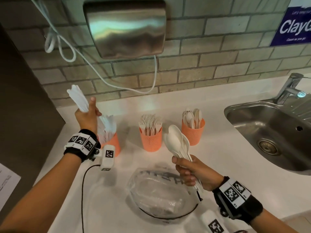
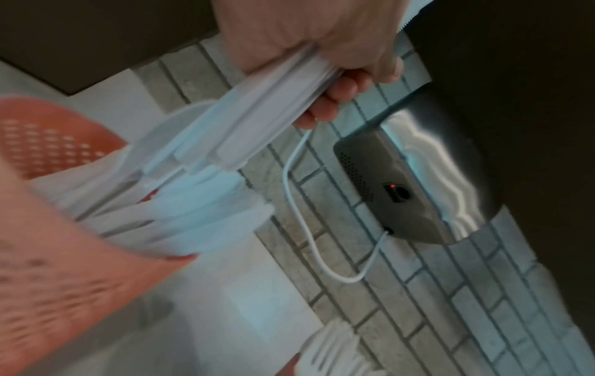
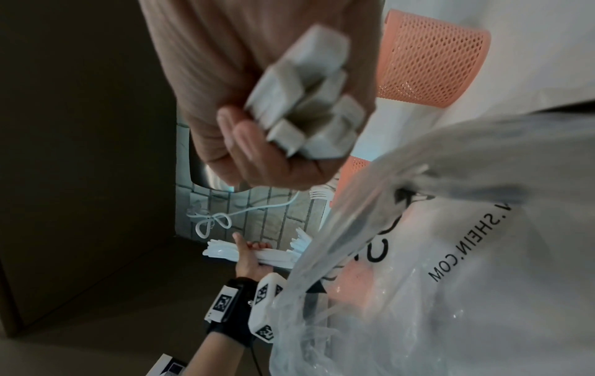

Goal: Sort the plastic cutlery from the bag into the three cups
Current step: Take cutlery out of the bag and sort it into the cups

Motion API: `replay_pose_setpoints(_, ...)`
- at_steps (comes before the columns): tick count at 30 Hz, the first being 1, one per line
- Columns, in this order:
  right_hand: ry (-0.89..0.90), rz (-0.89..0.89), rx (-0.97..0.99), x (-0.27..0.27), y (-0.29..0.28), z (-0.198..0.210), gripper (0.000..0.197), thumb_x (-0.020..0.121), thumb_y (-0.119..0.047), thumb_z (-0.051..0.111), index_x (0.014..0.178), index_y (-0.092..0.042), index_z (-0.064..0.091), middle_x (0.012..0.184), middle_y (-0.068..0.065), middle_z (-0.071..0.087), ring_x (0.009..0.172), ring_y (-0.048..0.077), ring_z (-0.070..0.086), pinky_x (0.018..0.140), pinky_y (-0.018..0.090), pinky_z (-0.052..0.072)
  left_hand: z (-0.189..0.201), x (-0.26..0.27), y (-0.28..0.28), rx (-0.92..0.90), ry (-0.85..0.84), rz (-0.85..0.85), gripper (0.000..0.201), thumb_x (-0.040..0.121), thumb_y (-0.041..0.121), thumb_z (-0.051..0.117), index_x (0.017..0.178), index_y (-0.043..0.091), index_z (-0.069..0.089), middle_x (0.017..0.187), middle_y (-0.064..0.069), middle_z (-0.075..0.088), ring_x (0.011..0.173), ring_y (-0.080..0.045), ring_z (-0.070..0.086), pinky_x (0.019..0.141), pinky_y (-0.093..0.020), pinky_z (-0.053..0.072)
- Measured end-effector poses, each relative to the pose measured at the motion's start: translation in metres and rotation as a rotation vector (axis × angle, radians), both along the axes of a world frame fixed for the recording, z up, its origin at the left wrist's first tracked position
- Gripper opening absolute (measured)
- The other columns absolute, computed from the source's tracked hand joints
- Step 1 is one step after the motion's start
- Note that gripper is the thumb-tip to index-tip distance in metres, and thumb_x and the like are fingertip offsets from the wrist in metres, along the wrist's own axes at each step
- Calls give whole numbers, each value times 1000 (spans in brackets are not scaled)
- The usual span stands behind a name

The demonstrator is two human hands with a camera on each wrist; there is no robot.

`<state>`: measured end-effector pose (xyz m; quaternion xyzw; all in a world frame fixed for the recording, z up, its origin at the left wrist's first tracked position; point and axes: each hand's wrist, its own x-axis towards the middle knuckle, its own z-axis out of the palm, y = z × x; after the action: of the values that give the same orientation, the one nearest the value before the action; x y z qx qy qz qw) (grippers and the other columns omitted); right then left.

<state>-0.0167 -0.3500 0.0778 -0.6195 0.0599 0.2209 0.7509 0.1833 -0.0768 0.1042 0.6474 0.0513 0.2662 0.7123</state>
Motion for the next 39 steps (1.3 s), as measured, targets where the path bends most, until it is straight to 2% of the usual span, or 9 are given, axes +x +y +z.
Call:
replay_pose_setpoints(5, 14, -30, 7, 1, -2, -2, 39, 92, -19, 51, 57, -17, 35, 41, -6, 30, 28, 3, 24, 31, 12, 23, -39, 5, 0, 78, 130, -22, 34, 84, 36, 64, 58, 15, 55, 43, 11, 58, 43, 2, 53, 63, -19, 46)
replay_pose_setpoints(9, 28, -51, 17, 3, -2, 0, 37, 92, -18, 51, 58, -17, 36, 41, -6, 30, 28, 4, 24, 31, 12, 23, -56, 3, -3, 201, 124, -25, 15, 81, 16, 71, 74, 20, 58, 79, -1, 61, 72, -9, 59, 72, -18, 45)
replay_pose_setpoints(12, 24, -52, 4, 6, 1, 1, 36, 92, -18, 51, 60, -16, 35, 41, -6, 30, 28, 4, 24, 31, 13, 23, -61, 6, -1, 298, 62, -4, 29, 79, 8, 71, 81, 32, 54, 80, 12, 55, 75, -3, 51, 82, -19, 39)
replay_pose_setpoints(16, 2, -52, -2, 9, 5, 2, 36, 92, -17, 52, 59, -17, 36, 41, -6, 30, 29, 4, 24, 32, 13, 23, -58, 0, -1, 514, 9, 21, 20, 84, 8, 64, 103, 11, 59, 76, 3, 56, 73, -6, 52, 71, 0, 35)
replay_pose_setpoints(21, -4, -51, 4, 11, 9, 5, 33, 92, -18, 51, 62, -16, 37, 42, -6, 29, 29, 4, 24, 32, 12, 24, -62, -1, 9, 1064, -45, 77, 28, 92, 16, 47, 98, -2, 68, 100, -24, 65, 81, -40, 63, 75, -40, 50)
replay_pose_setpoints(26, 31, -57, 49, 12, 9, 7, 18, 90, -24, 51, 75, -16, 46, 42, -7, 29, 30, 3, 23, 31, 13, 24, -65, -5, 18, 1392, 87, 84, 58, 92, 32, 21, 116, -5, 59, 116, -24, 63, 110, -39, 58, 103, -55, 34)
replay_pose_setpoints(29, 21, -44, 64, 11, 10, 8, 24, 79, -38, 56, 81, -16, 48, 43, -8, 29, 31, 3, 23, 32, 13, 24, -62, -7, 15, 1380, 213, 100, 62, 95, 42, 20, 139, 1, 36, 143, -21, 42, 138, -35, 29, 113, -55, 9)
replay_pose_setpoints(32, 22, -41, 95, 9, 11, 8, 28, 77, -42, 55, 83, -16, 48, 42, -8, 30, 31, 3, 24, 32, 13, 25, -48, -14, 8, 1252, 215, 125, 65, 97, 43, 29, 148, 5, 15, 153, -21, 20, 144, -34, 11, 115, -55, 4)
replay_pose_setpoints(39, 19, -61, 141, 6, 16, 8, 32, 78, -45, 52, 85, -14, 48, 43, -6, 34, 29, 4, 27, 32, 14, 26, 13, -68, -34, 756, -87, -42, 50, 97, 30, 39, 139, 3, 35, 137, -15, 47, 130, -26, 40, 108, -33, 30)
